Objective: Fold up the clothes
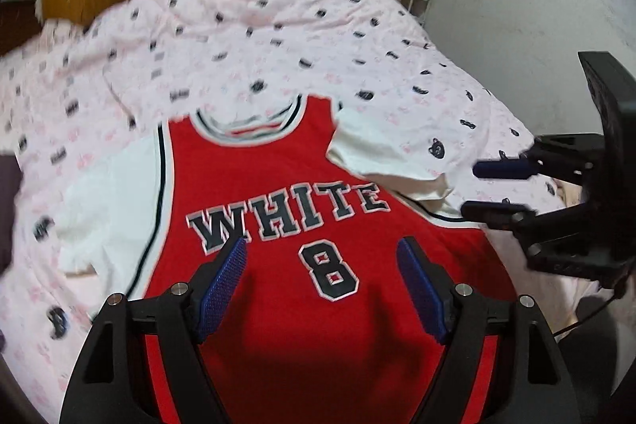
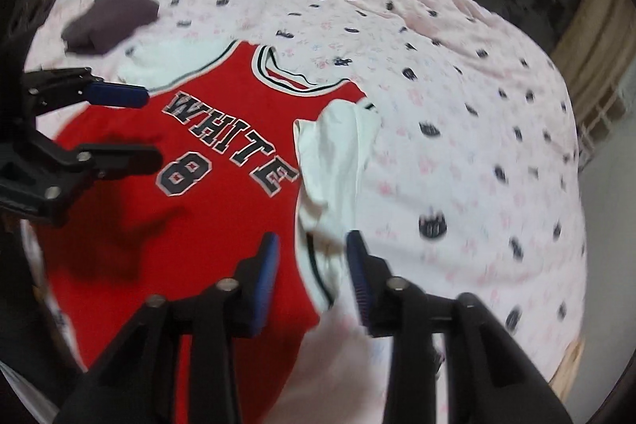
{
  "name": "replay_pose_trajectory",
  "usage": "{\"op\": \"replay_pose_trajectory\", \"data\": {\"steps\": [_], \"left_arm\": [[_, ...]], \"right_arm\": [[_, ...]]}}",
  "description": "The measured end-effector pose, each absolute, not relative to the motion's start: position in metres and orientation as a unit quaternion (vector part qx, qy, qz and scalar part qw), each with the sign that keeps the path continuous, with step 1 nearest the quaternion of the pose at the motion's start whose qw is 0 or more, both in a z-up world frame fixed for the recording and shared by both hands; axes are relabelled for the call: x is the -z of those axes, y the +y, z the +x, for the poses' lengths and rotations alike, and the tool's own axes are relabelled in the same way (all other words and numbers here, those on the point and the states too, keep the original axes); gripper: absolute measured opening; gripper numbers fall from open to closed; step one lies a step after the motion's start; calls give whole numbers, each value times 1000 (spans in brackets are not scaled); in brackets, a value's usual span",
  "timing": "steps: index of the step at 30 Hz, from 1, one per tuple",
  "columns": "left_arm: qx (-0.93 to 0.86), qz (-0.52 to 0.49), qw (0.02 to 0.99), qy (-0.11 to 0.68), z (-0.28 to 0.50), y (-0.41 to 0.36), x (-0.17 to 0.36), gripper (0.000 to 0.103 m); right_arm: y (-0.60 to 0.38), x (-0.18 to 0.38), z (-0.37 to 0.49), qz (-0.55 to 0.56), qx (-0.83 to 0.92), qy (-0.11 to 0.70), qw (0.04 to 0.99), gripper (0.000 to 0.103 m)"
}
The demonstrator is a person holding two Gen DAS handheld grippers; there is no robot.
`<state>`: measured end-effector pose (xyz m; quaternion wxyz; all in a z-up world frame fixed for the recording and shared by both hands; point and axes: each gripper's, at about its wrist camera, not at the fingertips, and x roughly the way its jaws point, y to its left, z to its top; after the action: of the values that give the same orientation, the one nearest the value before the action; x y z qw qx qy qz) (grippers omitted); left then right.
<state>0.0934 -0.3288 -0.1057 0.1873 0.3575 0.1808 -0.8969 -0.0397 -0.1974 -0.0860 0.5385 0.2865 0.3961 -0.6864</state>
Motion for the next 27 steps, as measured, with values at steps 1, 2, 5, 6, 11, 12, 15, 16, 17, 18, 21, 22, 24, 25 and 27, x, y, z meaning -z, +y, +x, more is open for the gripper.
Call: {"op": "replay_pose_trajectory", "data": {"steps": [1, 2, 5, 6, 11, 12, 15, 16, 17, 18, 21, 22, 24, 25, 27], "left_arm": [[896, 355, 185, 190, 94, -332, 106, 73], [896, 353, 183, 199, 94, -336, 105, 73], [895, 353, 195, 190, 93, -342, 106, 73], [893, 357, 196, 190, 91, -344, 107, 73], [886, 362, 187, 220, 89, -352, 114, 73], [886, 362, 188, 220, 89, -352, 114, 73], [885, 363, 190, 220, 87, -354, 116, 73], [884, 364, 191, 223, 87, -355, 117, 73], [883, 364, 192, 226, 87, -356, 118, 73], [882, 365, 193, 230, 87, -357, 119, 73], [878, 365, 193, 242, 87, -360, 121, 73], [878, 364, 193, 245, 87, -361, 121, 73], [877, 366, 195, 245, 87, -361, 122, 73], [876, 366, 196, 245, 87, -361, 123, 73], [875, 368, 196, 246, 87, -362, 124, 73]], "right_arm": [[-203, 90, -39, 278, 685, 407, 537, 46], [-209, 94, -38, 269, 683, 417, 536, 46], [-226, 105, -40, 268, 676, 438, 529, 44], [-231, 110, -43, 273, 674, 445, 523, 42], [-240, 118, -61, 303, 685, 434, 501, 14], [-238, 115, -66, 308, 692, 418, 501, 13], [-228, 103, -87, 333, 716, 367, 492, 11], [-224, 100, -97, 345, 725, 347, 484, 10], [-218, 100, -112, 366, 736, 322, 469, 9], [-213, 103, -126, 390, 742, 305, 452, 9], [-194, 123, -170, 473, 747, 251, 393, 9], [-187, 131, -185, 502, 746, 232, 371, 9], [-172, 143, -205, 532, 749, 210, 335, 10], [-166, 143, -209, 536, 751, 200, 331, 10], [-159, 136, -214, 532, 756, 183, 335, 13]]}}
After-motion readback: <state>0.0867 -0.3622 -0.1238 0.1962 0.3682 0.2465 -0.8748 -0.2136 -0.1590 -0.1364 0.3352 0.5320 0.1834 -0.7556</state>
